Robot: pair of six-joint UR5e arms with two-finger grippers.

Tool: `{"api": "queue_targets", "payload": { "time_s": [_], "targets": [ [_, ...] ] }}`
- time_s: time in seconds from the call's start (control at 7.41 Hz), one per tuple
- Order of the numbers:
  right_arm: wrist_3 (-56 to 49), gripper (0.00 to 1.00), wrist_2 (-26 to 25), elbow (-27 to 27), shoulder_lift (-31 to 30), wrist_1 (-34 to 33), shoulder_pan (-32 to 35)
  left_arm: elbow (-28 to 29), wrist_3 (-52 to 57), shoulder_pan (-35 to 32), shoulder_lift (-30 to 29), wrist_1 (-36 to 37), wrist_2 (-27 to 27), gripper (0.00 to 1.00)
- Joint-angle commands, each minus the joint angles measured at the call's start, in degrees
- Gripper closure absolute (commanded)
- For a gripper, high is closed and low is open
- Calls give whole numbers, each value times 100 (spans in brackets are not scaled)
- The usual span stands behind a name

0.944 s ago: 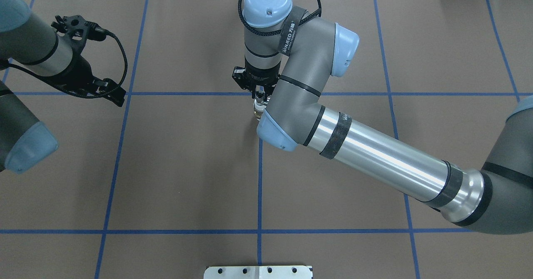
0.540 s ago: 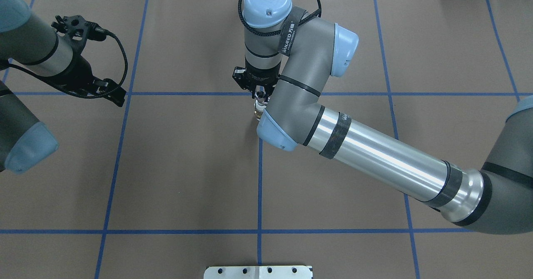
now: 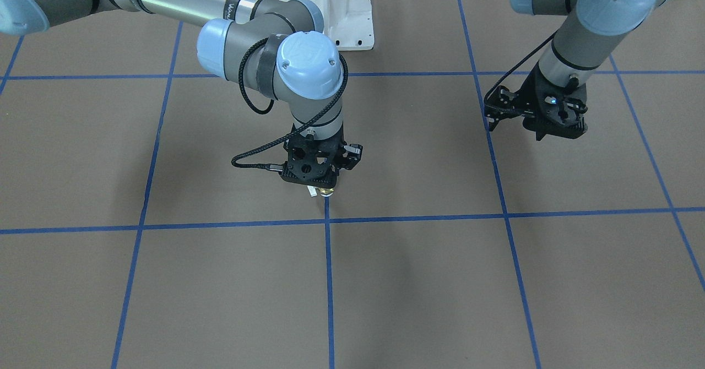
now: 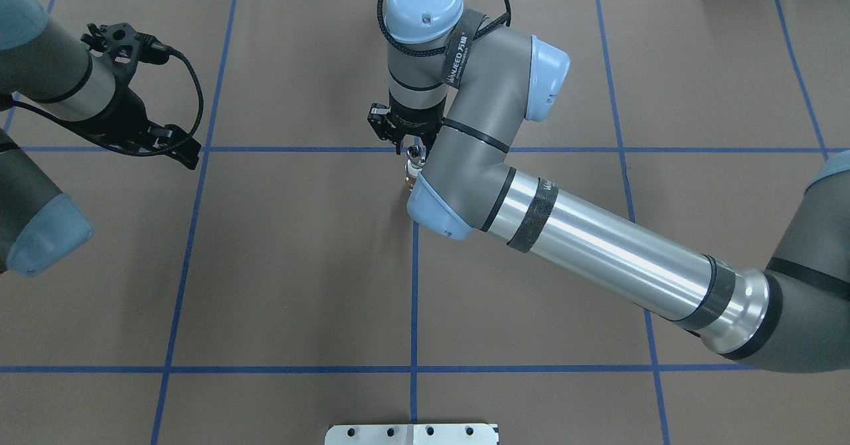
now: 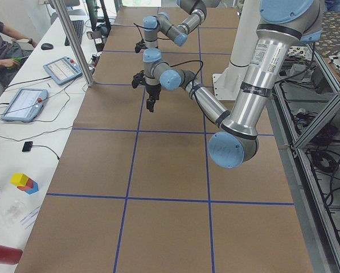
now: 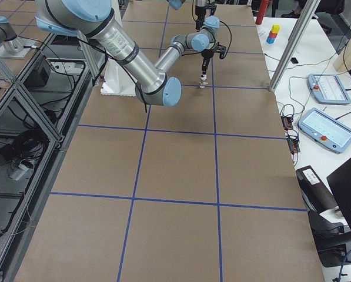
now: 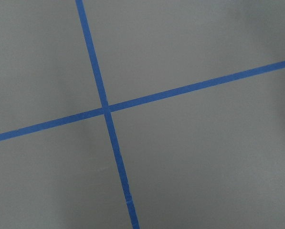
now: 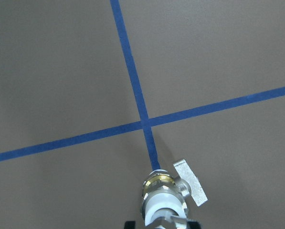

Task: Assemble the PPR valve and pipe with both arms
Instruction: 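Lower the chrome elbow onto the pipe top and press it down with the right gripper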

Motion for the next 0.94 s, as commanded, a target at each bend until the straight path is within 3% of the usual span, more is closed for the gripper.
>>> {"api": "queue_targets", "payload": {
  "time_s": [0.0, 0.4, 0.54, 0.81],
  "targets": [
    [21, 1, -1, 0, 38, -9, 8, -18, -3, -1, -3, 3, 0, 1],
    [4, 0, 52, 288, -14, -53, 77, -36, -3, -18, 6, 3, -9, 1],
    [4, 0, 78, 830, -398, -105, 165, -88, -12, -18, 6, 21, -9, 1],
    [-389, 0, 166, 2383, -1826, -123, 506, -228, -29, -53, 84, 38, 0, 1]
  ]
}}
